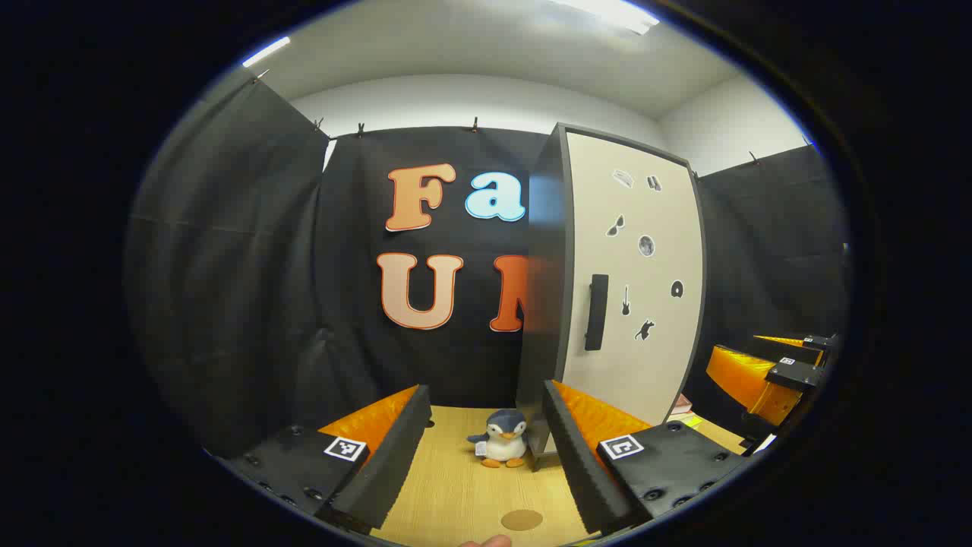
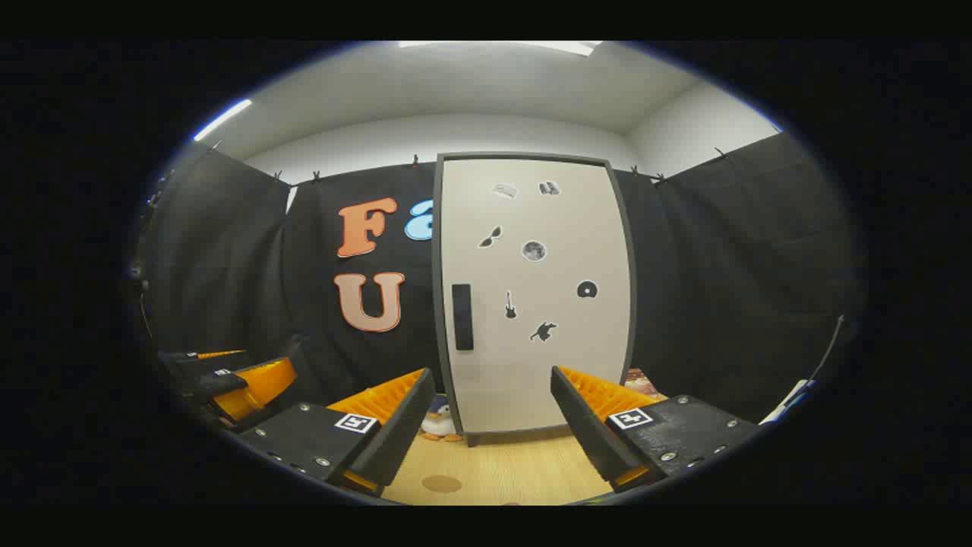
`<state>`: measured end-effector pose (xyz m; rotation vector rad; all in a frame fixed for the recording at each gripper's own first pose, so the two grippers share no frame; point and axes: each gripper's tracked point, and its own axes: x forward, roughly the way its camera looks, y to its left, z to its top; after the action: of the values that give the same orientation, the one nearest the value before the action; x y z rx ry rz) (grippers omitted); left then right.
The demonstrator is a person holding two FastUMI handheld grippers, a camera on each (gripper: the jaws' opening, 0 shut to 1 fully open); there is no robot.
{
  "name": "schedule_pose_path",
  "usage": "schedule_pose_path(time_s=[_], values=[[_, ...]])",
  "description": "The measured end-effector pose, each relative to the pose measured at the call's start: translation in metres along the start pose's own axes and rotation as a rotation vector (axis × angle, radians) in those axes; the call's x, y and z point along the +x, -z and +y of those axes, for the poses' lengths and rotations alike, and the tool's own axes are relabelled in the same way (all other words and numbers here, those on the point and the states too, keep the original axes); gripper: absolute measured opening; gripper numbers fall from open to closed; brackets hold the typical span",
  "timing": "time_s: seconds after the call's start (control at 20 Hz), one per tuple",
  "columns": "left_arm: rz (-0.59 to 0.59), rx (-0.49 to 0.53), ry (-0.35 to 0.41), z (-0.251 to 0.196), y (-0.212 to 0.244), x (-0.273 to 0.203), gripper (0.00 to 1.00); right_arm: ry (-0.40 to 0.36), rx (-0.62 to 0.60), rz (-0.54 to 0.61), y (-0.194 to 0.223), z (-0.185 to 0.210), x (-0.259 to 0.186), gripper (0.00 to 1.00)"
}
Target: Open the cabinet door with the right hand, grasp the bottle in the cabinet with the left hand and place it on the coaster, then close the cabinet door with the right hand.
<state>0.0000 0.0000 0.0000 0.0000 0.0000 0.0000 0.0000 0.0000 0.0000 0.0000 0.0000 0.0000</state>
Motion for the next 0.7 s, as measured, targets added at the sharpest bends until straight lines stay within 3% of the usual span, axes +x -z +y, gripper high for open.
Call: schedule_pose_path(time_s=[0.15, 0.4, 0.65, 0.7], values=[[0.001, 0.007, -0.006, 0.0020, 0.0014, 0.0016, 0.93, -0.006, -0.003, -0.001, -0.0004, 0.0018, 0.0014, 0.95], [0.005, 0.000, -0.013, 0.0033, 0.0037, 0.0046, 0.96, -0.009, -0.006, -0.004, -0.0020, 0.0010, 0.0053, 0.95], [0.005, -0.001, -0.014, 0.0040, 0.0040, 0.0074, 0.93, -0.014, -0.008, -0.004, -0.0039, 0.0028, 0.0084, 0.95], [0.006, -0.001, -0.013, 0.0043, 0.0044, 0.0082, 0.94, -0.014, -0.010, -0.004, -0.0029, 0.0027, 0.0095, 1.00]])
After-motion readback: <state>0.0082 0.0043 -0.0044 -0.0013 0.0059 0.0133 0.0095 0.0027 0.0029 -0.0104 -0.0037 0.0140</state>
